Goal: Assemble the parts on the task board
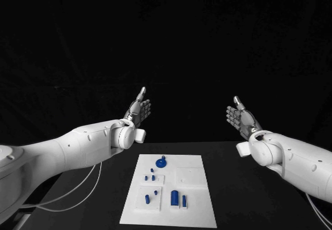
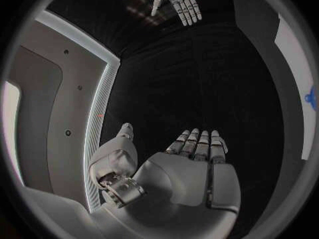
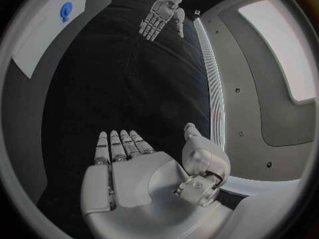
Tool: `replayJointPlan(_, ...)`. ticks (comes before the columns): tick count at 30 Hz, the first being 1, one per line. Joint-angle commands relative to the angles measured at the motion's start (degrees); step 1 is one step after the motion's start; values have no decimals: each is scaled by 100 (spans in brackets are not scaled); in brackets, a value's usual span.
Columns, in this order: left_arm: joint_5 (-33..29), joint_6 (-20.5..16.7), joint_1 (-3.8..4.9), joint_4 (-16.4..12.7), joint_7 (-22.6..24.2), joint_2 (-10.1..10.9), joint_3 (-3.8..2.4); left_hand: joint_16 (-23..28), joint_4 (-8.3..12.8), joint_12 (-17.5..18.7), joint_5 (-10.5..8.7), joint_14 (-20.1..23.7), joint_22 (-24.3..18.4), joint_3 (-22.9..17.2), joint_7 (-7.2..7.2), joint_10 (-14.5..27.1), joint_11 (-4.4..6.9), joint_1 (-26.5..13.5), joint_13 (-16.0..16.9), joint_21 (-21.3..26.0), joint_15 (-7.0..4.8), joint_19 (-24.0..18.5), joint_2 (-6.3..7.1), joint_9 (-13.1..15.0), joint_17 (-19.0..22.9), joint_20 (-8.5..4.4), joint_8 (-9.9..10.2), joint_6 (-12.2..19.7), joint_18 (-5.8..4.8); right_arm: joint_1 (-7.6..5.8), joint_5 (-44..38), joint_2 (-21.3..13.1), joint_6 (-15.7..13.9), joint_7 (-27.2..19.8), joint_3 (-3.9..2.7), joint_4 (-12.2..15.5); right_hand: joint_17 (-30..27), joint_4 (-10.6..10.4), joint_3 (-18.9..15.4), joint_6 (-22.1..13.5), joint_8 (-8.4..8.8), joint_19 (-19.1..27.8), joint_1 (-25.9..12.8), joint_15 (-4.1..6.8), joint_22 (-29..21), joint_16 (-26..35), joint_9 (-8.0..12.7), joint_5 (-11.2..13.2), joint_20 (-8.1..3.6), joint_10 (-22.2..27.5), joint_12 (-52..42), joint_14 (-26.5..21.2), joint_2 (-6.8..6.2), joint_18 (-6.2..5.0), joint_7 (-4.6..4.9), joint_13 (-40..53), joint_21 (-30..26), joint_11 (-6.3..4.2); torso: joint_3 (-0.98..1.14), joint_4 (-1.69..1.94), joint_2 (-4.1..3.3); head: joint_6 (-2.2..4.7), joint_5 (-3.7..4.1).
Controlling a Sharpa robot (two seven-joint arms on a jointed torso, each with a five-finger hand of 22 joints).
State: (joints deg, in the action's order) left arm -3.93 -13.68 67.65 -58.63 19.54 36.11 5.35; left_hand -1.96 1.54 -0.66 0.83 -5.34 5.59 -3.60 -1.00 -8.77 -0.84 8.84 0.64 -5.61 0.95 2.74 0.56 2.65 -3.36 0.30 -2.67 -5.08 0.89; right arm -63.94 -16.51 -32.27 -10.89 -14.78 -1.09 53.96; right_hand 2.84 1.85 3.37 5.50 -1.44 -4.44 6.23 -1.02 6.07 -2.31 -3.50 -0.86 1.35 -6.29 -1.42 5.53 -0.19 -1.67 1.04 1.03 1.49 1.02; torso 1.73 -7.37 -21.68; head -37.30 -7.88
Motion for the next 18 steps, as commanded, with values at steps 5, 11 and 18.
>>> replayJointPlan(5, 204, -1495, -303, -1269, 536, 340, -207, 196, -154, 66, -83, 534, -559, 360, 100, 877, 84, -884, -64, 561, -95, -274, -56, -265, 336, -30, 267, 508, -89, 138, 722, -426, -1427, -693, 39, 1274, -284, -185, -337, -550, 144, 444, -623, 102, -607, 231, 350, 86, -135, 629, 142, -553, 19, 167, -104, -103, -149, -102, -129, 548, -707, 212, 570)
replayJointPlan(11, 313, -2389, -560, -2345, 818, 639, -396, 196, -154, 66, -83, 534, -559, 360, 100, 877, 84, -884, -64, 561, -95, -274, -56, -265, 336, -30, 267, 508, -89, 257, 1184, -833, -2371, -1096, 74, 2431, -284, -185, -337, -550, 144, 444, -623, 102, -607, 231, 350, 86, -135, 629, 142, -553, 19, 167, -104, -103, -149, -102, -169, 720, -928, 285, 769)
replayJointPlan(18, 382, -2957, -724, -3028, 998, 829, -517, 196, -154, 66, -83, 534, -559, 360, 100, 877, 84, -884, -64, 561, -95, -274, -56, -265, 336, -30, 267, 508, -89, 350, 1544, -1148, -3105, -1409, 101, 3332, -284, -185, -337, -550, 144, 444, -623, 102, -607, 231, 350, 86, -135, 629, 142, -553, 19, 167, -104, -103, -149, -102, -173, 737, -950, 292, 788)
